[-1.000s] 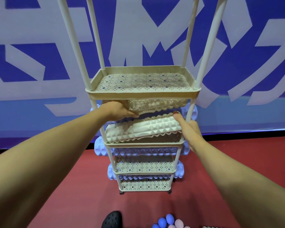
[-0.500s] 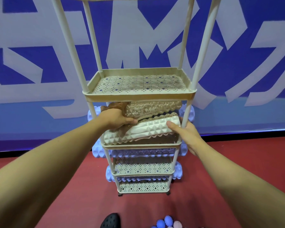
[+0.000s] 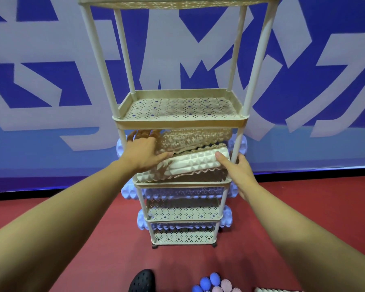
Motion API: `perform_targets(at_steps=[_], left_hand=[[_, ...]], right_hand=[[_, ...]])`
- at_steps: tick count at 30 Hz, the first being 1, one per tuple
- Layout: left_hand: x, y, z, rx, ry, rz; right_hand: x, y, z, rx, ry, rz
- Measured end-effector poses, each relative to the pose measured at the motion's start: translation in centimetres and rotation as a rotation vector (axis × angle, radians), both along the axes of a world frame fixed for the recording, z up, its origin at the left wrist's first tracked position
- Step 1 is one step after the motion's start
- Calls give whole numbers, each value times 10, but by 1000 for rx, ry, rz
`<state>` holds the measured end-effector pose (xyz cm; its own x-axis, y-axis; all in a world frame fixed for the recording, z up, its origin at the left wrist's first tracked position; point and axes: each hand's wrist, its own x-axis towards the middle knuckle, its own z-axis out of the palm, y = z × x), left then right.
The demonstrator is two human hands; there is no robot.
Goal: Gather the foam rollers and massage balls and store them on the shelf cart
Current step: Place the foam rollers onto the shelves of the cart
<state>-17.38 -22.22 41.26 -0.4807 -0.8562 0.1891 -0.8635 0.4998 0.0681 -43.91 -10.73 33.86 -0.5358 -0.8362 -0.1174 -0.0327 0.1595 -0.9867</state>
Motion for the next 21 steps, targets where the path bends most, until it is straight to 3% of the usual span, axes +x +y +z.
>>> perform_targets(at_steps=[7, 11, 15, 21], left_hand=[[7, 42, -28, -146, 226, -120], [-5, 88, -42, -80, 329, -85], [-40, 136, -48, 4, 283, -173], [-139, 203, -67, 218, 269, -357]], right_hand=[[10, 28, 5, 5, 93, 6], [6, 59, 9, 69, 331, 40], [-22, 120, -6, 184, 665, 145], [-100, 237, -56, 474, 705, 191]])
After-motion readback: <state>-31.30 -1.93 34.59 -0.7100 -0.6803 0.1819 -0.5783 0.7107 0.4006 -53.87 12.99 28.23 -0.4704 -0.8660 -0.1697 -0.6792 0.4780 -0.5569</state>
